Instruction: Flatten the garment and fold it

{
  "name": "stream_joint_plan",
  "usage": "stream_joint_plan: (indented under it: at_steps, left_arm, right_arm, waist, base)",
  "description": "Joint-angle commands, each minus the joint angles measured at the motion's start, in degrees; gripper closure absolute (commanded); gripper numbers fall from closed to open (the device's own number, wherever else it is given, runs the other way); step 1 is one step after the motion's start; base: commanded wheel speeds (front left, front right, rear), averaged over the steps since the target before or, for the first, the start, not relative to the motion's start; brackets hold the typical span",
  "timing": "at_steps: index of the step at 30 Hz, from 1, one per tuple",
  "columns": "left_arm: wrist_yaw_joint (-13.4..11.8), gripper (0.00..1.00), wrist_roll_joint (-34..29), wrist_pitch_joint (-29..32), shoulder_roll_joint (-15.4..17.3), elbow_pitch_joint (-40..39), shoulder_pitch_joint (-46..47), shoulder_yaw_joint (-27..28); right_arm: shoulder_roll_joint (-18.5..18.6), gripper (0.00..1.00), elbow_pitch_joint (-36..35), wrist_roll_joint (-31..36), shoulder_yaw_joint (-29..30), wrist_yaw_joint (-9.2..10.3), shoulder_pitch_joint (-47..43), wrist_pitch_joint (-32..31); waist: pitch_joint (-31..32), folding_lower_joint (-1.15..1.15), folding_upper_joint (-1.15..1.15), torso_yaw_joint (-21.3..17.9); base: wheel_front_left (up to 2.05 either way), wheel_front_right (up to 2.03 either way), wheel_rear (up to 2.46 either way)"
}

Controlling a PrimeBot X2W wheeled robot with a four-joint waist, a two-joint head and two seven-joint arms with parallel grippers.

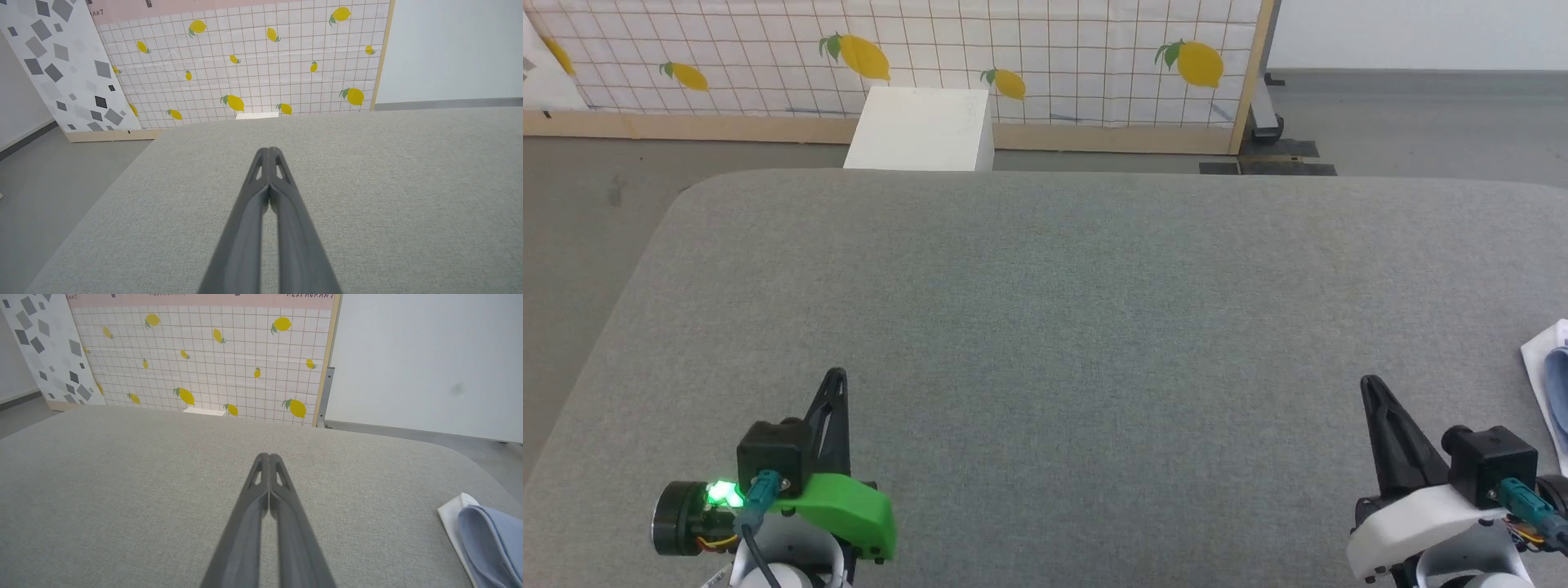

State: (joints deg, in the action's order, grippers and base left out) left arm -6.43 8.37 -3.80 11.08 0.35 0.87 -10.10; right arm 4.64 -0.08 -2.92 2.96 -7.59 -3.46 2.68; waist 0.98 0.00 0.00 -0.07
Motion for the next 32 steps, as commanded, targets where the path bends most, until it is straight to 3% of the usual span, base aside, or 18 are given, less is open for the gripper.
stream_joint_plan:
  at_steps: [1, 32]
  left_arm:
    - [0.68, 1.00, -1.02, 0.24, -0.74, -0.23, -0.59, 0.80]
    - [5.30, 1.00, -6.91, 3.09, -6.73, -0.32, -0.82, 8.26]
  right_arm:
    - [-0.32, 1.00, 0.04, 0.78, -0.31, 0.07, 1.29, -0.24]
    - [-1.48, 1.00, 0.07, 2.49, -2.44, 0.09, 3.03, -2.19]
  waist:
    - [-0.03, 0.00, 0.00, 0.00]
    - [-0.79, 0.00, 0.00, 0.06]
  base:
    - [0.00, 0.00, 0.00]
    - [0.00, 0.00, 0.00]
